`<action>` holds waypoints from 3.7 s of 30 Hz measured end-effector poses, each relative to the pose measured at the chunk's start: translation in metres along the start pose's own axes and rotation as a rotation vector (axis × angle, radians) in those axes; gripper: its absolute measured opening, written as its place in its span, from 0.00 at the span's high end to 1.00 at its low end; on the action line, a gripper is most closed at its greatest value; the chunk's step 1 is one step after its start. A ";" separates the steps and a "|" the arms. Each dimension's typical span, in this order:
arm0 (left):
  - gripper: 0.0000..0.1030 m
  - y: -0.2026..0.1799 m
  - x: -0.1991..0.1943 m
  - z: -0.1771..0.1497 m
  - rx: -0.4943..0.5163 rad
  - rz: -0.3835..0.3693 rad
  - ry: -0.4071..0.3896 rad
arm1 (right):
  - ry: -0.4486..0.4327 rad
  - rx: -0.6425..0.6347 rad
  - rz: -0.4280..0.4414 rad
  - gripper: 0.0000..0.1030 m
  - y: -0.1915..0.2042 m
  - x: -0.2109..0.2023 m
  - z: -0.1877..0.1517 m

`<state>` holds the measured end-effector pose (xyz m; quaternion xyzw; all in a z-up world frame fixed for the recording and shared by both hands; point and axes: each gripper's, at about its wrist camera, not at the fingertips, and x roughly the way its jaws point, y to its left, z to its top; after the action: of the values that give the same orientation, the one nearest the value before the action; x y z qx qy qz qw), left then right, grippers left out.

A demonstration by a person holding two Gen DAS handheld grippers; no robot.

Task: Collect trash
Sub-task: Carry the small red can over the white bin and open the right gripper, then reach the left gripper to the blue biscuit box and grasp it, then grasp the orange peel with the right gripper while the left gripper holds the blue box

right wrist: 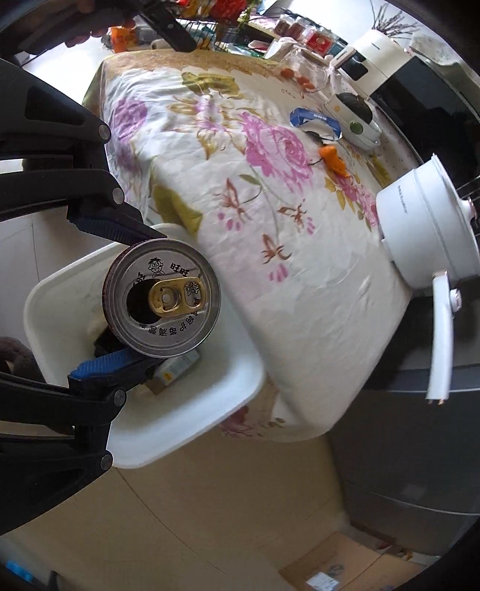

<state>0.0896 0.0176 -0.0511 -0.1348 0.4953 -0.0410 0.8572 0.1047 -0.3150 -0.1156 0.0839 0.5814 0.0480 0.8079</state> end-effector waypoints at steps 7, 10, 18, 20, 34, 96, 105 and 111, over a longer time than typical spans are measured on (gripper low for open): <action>0.01 0.002 0.027 0.006 0.049 0.086 0.007 | 0.058 -0.131 -0.089 0.48 0.016 0.024 -0.005; 0.01 0.004 0.041 0.023 0.104 0.123 -0.022 | 0.061 -0.139 -0.106 0.47 0.015 0.027 -0.002; 0.01 0.016 0.100 0.091 0.255 0.251 -0.011 | 0.076 -0.200 -0.145 0.26 0.021 0.037 -0.002; 0.01 0.020 0.114 0.107 0.284 0.270 -0.014 | 0.065 -0.213 -0.162 0.26 0.020 0.034 -0.002; 0.01 0.041 0.181 0.172 0.275 0.310 -0.037 | -0.015 -0.185 -0.146 0.25 0.019 0.011 0.007; 0.26 0.146 0.038 0.043 -0.268 0.102 -0.080 | -0.167 -0.240 0.114 0.27 0.233 0.150 0.212; 0.26 0.141 0.037 0.043 -0.265 0.079 -0.074 | -0.172 -0.294 0.120 0.68 0.237 0.138 0.208; 0.26 0.110 0.033 0.041 -0.189 0.043 -0.061 | -0.180 -0.314 0.110 0.70 0.204 0.088 0.169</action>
<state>0.1343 0.1241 -0.0893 -0.2055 0.4734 0.0286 0.8561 0.2968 -0.1127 -0.1062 -0.0077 0.4864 0.1746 0.8561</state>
